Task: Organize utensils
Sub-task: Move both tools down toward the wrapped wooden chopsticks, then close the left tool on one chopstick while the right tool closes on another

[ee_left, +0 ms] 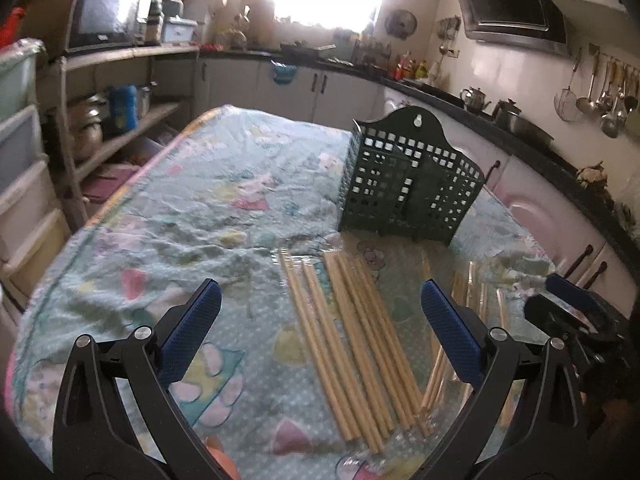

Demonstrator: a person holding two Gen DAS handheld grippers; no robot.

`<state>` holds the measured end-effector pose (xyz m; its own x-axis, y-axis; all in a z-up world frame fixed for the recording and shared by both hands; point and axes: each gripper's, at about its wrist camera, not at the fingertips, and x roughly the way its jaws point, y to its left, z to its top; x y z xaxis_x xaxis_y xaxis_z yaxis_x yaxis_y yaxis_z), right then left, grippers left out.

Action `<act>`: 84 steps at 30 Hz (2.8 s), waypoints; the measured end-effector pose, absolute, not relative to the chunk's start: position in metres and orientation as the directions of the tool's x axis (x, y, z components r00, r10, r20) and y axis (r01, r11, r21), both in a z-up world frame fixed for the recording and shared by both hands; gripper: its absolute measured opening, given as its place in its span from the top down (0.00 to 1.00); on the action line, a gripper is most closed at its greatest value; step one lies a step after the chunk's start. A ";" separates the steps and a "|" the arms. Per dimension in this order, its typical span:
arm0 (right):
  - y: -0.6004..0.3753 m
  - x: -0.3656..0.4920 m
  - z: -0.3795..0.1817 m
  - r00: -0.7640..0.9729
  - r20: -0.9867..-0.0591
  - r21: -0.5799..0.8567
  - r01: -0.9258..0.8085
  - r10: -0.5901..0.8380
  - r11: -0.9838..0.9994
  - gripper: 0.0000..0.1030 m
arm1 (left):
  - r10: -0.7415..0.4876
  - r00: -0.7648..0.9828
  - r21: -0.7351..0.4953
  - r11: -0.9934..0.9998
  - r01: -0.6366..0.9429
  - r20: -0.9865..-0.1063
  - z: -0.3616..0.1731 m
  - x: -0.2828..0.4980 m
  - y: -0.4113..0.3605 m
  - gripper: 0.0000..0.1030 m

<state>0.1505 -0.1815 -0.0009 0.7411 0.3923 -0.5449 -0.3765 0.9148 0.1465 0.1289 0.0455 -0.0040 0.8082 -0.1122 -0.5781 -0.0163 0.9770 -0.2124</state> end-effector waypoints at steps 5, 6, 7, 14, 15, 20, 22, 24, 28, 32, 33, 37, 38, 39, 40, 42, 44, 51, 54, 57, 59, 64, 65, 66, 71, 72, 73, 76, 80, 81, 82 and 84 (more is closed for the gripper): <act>-0.182 0.174 -0.006 0.717 -0.583 0.146 -0.370 0.382 0.917 0.07 | -0.135 0.759 -0.228 0.973 -0.019 -0.637 -0.014 0.153 0.047 0.23; -0.182 0.178 -0.007 0.712 -0.590 0.143 -0.372 0.381 0.917 0.08 | -0.130 0.752 -0.225 0.974 -0.026 -0.647 -0.017 0.156 0.048 0.27; -0.182 0.182 -0.008 0.708 -0.598 0.137 -0.372 0.376 0.918 0.11 | -0.133 0.745 -0.228 0.973 -0.026 -0.654 -0.019 0.160 0.049 0.33; -0.181 0.206 -0.020 0.660 -0.646 0.149 -0.384 0.384 0.911 0.27 | -0.179 0.685 -0.270 0.962 -0.027 -0.706 -0.032 0.189 0.060 0.56; -0.181 0.210 -0.021 0.652 -0.652 0.154 -0.386 0.387 0.910 0.29 | -0.187 0.672 -0.278 0.960 -0.030 -0.717 -0.035 0.193 0.061 0.61; -0.182 0.228 -0.030 0.605 -0.689 0.195 -0.377 0.400 0.905 0.44 | -0.214 0.628 -0.313 0.948 -0.049 -0.748 -0.048 0.209 0.067 0.80; -0.182 0.234 -0.034 0.594 -0.702 0.198 -0.369 0.394 0.908 0.47 | -0.222 0.617 -0.321 0.946 -0.052 -0.755 -0.052 0.214 0.068 0.81; -0.183 0.241 -0.039 0.581 -0.716 0.205 -0.355 0.387 0.912 0.49 | -0.220 0.607 -0.318 0.947 -0.057 -0.764 -0.056 0.217 0.069 0.81; -0.187 0.252 -0.048 0.559 -0.742 0.210 -0.330 0.370 0.920 0.51 | -0.224 0.587 -0.327 0.942 -0.073 -0.778 -0.062 0.224 0.073 0.81; -0.188 0.262 -0.055 0.541 -0.758 0.218 -0.316 0.364 0.923 0.51 | -0.225 0.584 -0.328 0.942 -0.076 -0.780 -0.063 0.228 0.077 0.81; -0.187 0.264 -0.056 0.537 -0.761 0.219 -0.315 0.364 0.923 0.51 | -0.226 0.583 -0.332 0.940 -0.079 -0.780 -0.064 0.229 0.079 0.81; -0.186 0.272 -0.059 0.524 -0.768 0.228 -0.314 0.368 0.922 0.52 | -0.235 0.577 -0.345 0.934 -0.088 -0.782 -0.067 0.232 0.083 0.81; -0.185 0.275 -0.060 0.518 -0.770 0.235 -0.310 0.371 0.921 0.52 | -0.237 0.576 -0.348 0.933 -0.088 -0.782 -0.067 0.233 0.085 0.81; -0.185 0.277 -0.061 0.512 -0.773 0.243 -0.309 0.376 0.920 0.52 | -0.241 0.574 -0.352 0.932 -0.088 -0.782 -0.067 0.234 0.086 0.81; -0.185 0.280 -0.063 0.504 -0.775 0.251 -0.306 0.380 0.918 0.52 | -0.243 0.574 -0.355 0.931 -0.089 -0.782 -0.068 0.234 0.086 0.81; -0.185 0.285 -0.065 0.495 -0.777 0.266 -0.301 0.388 0.916 0.52 | -0.252 0.570 -0.367 0.926 -0.094 -0.782 -0.069 0.236 0.089 0.81; -0.186 0.289 -0.066 0.489 -0.777 0.283 -0.294 0.398 0.913 0.52 | -0.255 0.567 -0.372 0.923 -0.099 -0.784 -0.070 0.238 0.090 0.82; -0.194 0.299 -0.066 0.474 -0.772 0.327 -0.276 0.424 0.904 0.75 | -0.264 0.560 -0.390 0.913 -0.117 -0.785 -0.072 0.251 0.094 0.82; -0.197 0.300 -0.065 0.465 -0.763 0.356 -0.279 0.450 0.892 0.95 | -0.251 0.560 -0.383 0.914 -0.130 -0.789 -0.072 0.257 0.094 0.84; -0.199 0.299 -0.064 0.460 -0.756 0.369 -0.288 0.465 0.884 0.99 | -0.241 0.553 -0.375 0.916 -0.142 -0.798 -0.072 0.262 0.093 0.88; -0.199 0.297 -0.061 0.461 -0.748 0.377 -0.298 0.478 0.877 0.99 | -0.232 0.554 -0.369 0.918 -0.148 -0.800 -0.071 0.265 0.093 0.89; -0.197 0.291 -0.051 0.473 -0.733 0.376 -0.316 0.488 0.871 0.99 | -0.221 0.553 -0.355 0.923 -0.147 -0.803 -0.070 0.272 0.092 0.98; -0.198 0.289 -0.048 0.478 -0.730 0.374 -0.319 0.489 0.871 0.99 | -0.224 0.555 -0.355 0.925 -0.139 -0.801 -0.069 0.272 0.091 0.98; -0.197 0.288 -0.047 0.481 -0.728 0.373 -0.321 0.489 0.871 0.99 | -0.223 0.557 -0.349 0.928 -0.129 -0.800 -0.068 0.272 0.090 0.99; -0.196 0.282 -0.034 0.503 -0.708 0.360 -0.347 0.496 0.866 0.99 | -0.239 0.599 -0.363 0.927 -0.093 -0.764 -0.053 0.263 0.090 0.99; -0.196 0.280 -0.031 0.509 -0.703 0.355 -0.355 0.497 0.865 0.99 | -0.237 0.606 -0.362 0.928 -0.090 -0.759 -0.050 0.261 0.090 0.99; -0.194 0.279 -0.029 0.512 -0.700 0.352 -0.359 0.498 0.864 0.99 | -0.235 0.621 -0.359 0.930 -0.081 -0.748 -0.043 0.257 0.091 0.99; -0.191 0.274 -0.020 0.523 -0.685 0.346 -0.380 0.507 0.858 0.99 | -0.226 0.656 -0.348 0.936 -0.060 -0.721 -0.026 0.249 0.090 0.99; -0.189 0.267 -0.006 0.543 -0.661 0.337 -0.402 0.518 0.851 0.99 | -0.217 0.701 -0.332 0.943 -0.030 -0.679 0.001 0.238 0.087 0.99; -0.188 0.265 -0.002 0.548 -0.655 0.335 -0.407 0.520 0.850 0.99 | -0.216 0.714 -0.331 0.943 -0.022 -0.666 0.009 0.235 0.087 0.99; -0.188 0.263 0.002 0.553 -0.647 0.334 -0.414 0.525 0.847 0.99 | -0.217 0.721 -0.331 0.943 -0.018 -0.658 0.014 0.235 0.085 0.99; -0.187 0.258 0.010 0.561 -0.635 0.330 -0.425 0.531 0.843 0.99 | -0.218 0.738 -0.330 0.944 -0.006 -0.638 0.025 0.232 0.085 0.99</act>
